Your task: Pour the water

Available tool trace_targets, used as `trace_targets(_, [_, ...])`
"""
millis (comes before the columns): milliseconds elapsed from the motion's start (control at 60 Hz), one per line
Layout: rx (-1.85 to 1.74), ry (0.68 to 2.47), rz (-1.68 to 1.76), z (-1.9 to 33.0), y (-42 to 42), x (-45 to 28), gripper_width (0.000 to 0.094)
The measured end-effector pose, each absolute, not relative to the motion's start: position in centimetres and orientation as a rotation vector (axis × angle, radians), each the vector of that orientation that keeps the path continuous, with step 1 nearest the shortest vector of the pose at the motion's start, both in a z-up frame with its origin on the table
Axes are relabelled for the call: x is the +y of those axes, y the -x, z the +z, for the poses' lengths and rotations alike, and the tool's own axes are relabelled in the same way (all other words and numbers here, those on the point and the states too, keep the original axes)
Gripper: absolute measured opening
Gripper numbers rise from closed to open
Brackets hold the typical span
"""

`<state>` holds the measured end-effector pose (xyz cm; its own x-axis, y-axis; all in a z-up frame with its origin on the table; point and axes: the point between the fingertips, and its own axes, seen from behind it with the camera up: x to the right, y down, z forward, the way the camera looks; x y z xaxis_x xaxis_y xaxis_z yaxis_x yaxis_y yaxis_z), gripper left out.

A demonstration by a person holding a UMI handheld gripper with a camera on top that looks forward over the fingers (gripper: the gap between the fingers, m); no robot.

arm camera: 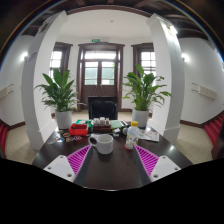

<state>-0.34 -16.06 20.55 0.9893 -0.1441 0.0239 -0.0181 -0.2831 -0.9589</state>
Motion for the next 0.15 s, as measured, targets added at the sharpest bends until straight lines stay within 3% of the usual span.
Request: trace_targets(150, [0.119,1.866,-0.141,20.15,0.47,-16.76,0.0801])
